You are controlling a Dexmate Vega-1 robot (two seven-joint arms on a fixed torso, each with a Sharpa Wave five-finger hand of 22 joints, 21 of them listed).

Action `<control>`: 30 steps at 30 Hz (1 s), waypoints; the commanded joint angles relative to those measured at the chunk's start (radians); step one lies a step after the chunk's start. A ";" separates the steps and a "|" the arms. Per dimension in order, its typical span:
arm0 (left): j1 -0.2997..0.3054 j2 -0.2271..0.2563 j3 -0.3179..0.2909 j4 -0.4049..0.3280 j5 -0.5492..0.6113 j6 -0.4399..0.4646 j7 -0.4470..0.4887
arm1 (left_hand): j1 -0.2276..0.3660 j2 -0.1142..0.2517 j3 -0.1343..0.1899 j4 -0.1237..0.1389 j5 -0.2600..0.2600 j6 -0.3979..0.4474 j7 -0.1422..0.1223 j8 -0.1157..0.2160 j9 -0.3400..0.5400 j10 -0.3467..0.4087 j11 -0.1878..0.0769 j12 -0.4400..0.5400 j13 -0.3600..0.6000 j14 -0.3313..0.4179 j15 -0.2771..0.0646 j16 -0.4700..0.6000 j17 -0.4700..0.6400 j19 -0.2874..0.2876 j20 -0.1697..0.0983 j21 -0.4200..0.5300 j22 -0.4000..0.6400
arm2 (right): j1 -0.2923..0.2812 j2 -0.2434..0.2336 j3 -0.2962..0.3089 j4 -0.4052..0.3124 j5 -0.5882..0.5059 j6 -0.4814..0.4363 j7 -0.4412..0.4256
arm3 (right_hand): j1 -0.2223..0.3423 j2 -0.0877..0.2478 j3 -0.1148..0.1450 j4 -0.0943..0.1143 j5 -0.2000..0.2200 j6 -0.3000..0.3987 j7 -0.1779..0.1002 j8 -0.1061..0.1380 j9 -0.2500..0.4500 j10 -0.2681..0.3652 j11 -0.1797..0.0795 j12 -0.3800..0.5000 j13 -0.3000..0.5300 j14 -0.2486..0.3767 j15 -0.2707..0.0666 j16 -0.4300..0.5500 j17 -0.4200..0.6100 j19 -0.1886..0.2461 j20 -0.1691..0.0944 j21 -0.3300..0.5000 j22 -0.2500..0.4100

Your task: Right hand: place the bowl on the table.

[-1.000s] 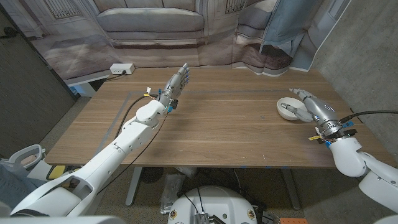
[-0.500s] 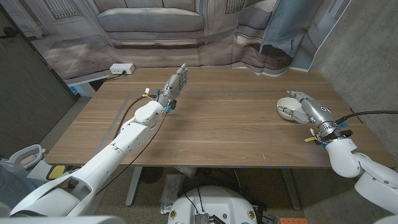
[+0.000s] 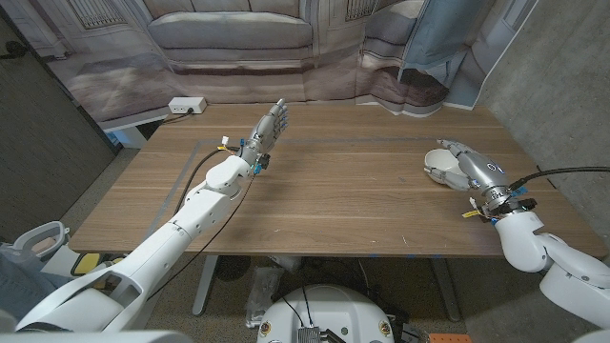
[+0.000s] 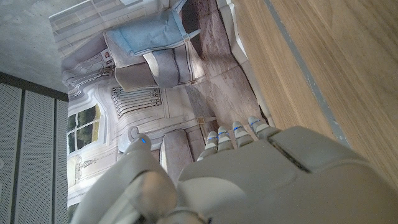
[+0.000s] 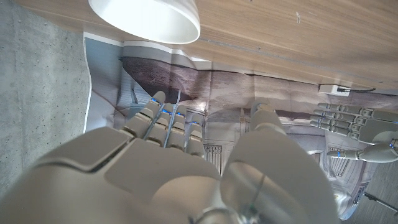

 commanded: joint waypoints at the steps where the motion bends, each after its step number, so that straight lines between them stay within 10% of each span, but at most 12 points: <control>1: -0.006 -0.004 0.000 0.013 -0.002 -0.008 -0.008 | 0.010 0.006 -0.006 0.000 -0.003 0.003 0.000 -0.003 0.003 -0.004 0.004 0.001 0.003 -0.003 0.002 -0.002 0.002 -0.007 -0.031 -0.005 0.004 | -0.001 -0.025 -0.030 -0.034 -0.021 -0.093 0.018 | -0.002 -0.017 -0.005 0.004 0.009 0.006 0.009 0.006 0.002 0.010 0.002 0.009 0.003 0.015 0.004 0.008 0.003 0.015 0.008 -0.001 0.003; 30: -0.002 -0.008 0.004 0.004 0.003 -0.004 0.005 | 0.012 0.009 -0.010 0.000 -0.005 0.004 0.001 -0.003 0.003 -0.004 0.003 0.001 0.003 -0.003 0.003 -0.002 0.002 -0.006 -0.029 -0.006 0.004 | 0.044 -0.088 -0.075 0.001 0.009 -0.143 0.006 | 0.039 -0.047 -0.008 -0.003 0.030 0.052 0.043 0.025 0.002 0.015 -0.005 0.009 0.004 0.041 -0.006 0.008 0.002 0.064 0.023 -0.003 0.003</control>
